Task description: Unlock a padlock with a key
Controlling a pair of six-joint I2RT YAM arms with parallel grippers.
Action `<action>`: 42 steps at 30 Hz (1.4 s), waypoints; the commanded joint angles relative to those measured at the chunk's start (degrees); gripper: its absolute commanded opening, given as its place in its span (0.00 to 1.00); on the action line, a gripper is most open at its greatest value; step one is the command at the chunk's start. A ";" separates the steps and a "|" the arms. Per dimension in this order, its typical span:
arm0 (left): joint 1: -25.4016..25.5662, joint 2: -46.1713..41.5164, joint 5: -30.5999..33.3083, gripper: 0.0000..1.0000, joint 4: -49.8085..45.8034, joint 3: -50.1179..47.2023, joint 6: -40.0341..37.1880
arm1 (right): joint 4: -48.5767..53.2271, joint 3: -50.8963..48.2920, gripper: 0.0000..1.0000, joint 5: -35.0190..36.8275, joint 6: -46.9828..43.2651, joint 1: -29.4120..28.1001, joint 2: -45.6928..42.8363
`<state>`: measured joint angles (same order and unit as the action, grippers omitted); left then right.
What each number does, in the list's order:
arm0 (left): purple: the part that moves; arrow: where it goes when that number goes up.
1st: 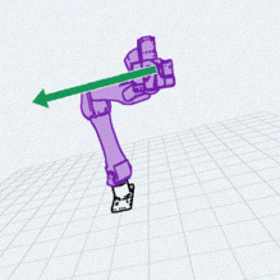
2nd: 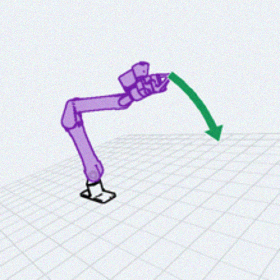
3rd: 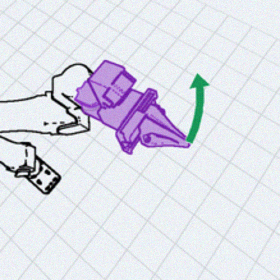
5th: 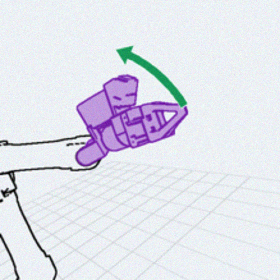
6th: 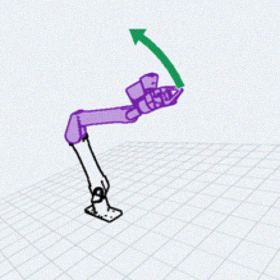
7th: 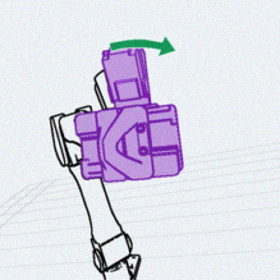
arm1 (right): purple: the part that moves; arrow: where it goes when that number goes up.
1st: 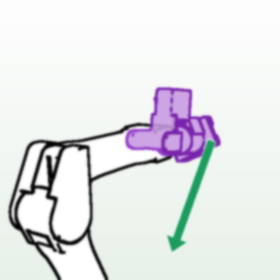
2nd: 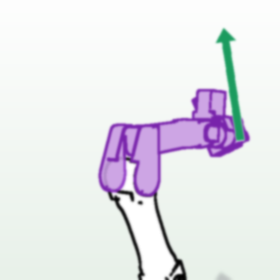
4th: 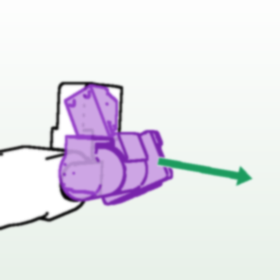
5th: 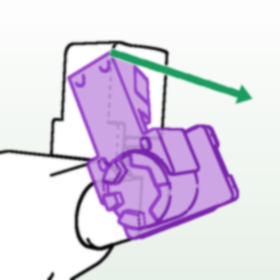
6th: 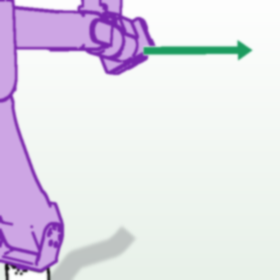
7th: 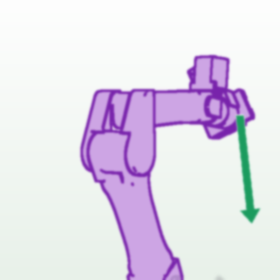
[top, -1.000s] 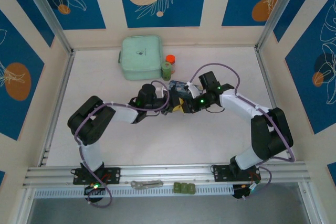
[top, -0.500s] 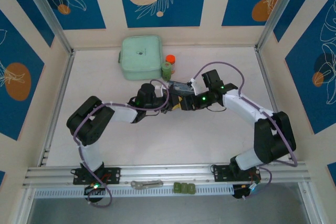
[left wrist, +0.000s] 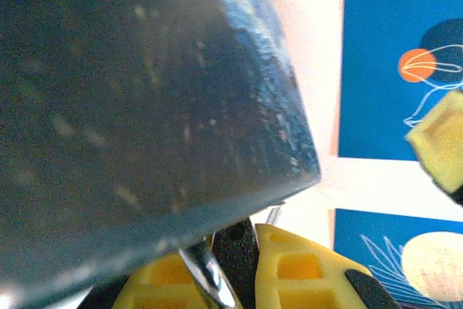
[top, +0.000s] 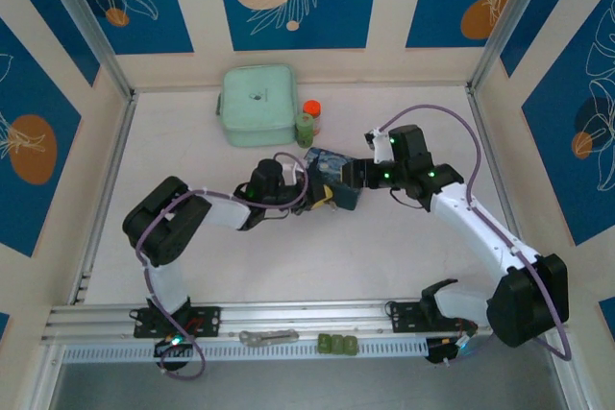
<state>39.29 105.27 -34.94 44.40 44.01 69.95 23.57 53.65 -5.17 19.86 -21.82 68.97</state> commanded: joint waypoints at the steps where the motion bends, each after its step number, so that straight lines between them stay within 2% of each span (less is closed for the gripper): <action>1: 0.35 0.90 2.69 0.00 -0.24 -1.61 -3.43 | -1.71 -1.61 0.66 5.11 2.44 -1.28 -0.39; 9: 0.70 1.98 7.55 0.00 0.97 -3.09 -5.55 | -3.51 -2.05 0.66 5.94 3.52 -2.39 0.53; 22: 0.92 4.02 10.84 0.41 6.70 -6.70 -2.32 | -3.62 -2.40 0.66 9.02 3.69 -3.74 -0.87; 33: 0.45 0.55 13.65 0.63 4.03 -9.22 -2.82 | -3.36 -1.97 0.66 10.53 3.06 -5.06 -0.85; 42: -0.54 -2.37 15.40 0.64 2.89 -10.45 -2.72 | -2.52 -1.44 0.66 11.72 1.92 -6.58 -0.44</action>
<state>39.46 104.68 -20.93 49.74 34.50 67.59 20.56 51.83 5.85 22.70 -27.86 69.10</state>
